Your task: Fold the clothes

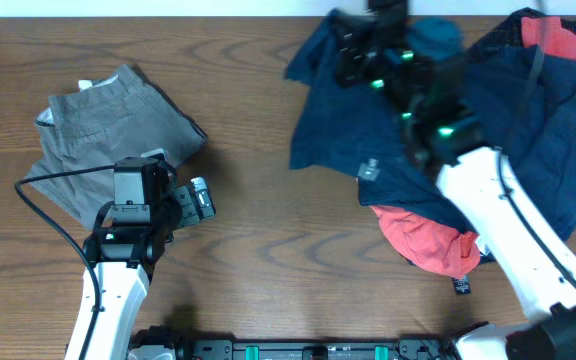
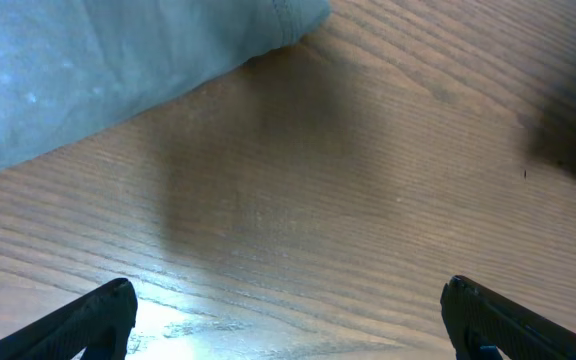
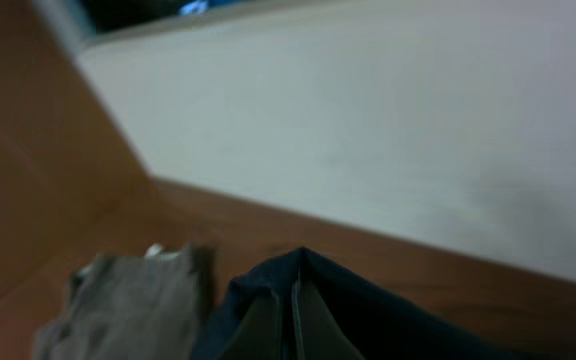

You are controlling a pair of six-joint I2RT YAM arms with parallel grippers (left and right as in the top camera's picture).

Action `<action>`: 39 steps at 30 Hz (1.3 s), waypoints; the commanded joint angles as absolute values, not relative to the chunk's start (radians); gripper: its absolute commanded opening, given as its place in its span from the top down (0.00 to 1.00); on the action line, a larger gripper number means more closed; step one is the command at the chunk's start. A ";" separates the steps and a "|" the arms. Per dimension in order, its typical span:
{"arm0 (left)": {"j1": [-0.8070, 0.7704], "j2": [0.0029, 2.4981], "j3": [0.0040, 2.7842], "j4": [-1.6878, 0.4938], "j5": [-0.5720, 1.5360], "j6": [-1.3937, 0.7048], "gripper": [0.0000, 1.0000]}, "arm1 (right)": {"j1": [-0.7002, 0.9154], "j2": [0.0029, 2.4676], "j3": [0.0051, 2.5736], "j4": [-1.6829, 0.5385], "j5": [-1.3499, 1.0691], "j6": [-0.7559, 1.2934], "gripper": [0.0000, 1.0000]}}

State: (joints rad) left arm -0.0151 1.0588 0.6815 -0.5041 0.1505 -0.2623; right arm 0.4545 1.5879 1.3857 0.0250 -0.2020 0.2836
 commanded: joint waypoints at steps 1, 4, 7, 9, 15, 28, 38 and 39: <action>-0.019 1.060 0.698 -0.494 0.150 -0.264 0.02 | 0.505 1.618 1.409 0.043 -0.217 0.286 0.89; -0.019 1.060 0.698 -0.471 0.152 -0.272 0.02 | 0.502 1.621 1.409 0.007 -0.186 0.239 0.64; -0.019 1.066 0.698 -0.445 0.204 -0.276 0.02 | 0.463 1.594 1.409 -0.075 -0.071 0.231 0.01; -0.019 1.080 0.698 -0.428 0.254 -0.286 0.02 | 0.430 1.571 1.409 -0.143 0.001 0.232 0.01; -0.020 1.182 0.698 -0.385 0.379 -0.358 0.02 | 0.283 1.493 1.409 -0.472 0.141 0.231 0.01; -0.203 1.530 0.698 0.028 0.520 -0.380 0.02 | 0.041 1.462 1.409 -0.922 0.135 0.232 0.01; -0.313 1.779 0.698 0.410 0.403 -0.509 0.02 | 0.029 1.443 1.409 -1.051 0.124 0.231 0.01; -0.314 1.798 0.698 0.439 0.403 -0.522 0.02 | 0.029 1.438 1.409 -1.057 0.124 0.231 0.01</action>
State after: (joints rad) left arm -0.3092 1.7466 0.6880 0.4004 0.4389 -0.4480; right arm 0.0338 1.4700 1.3979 -1.0466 0.1249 0.2409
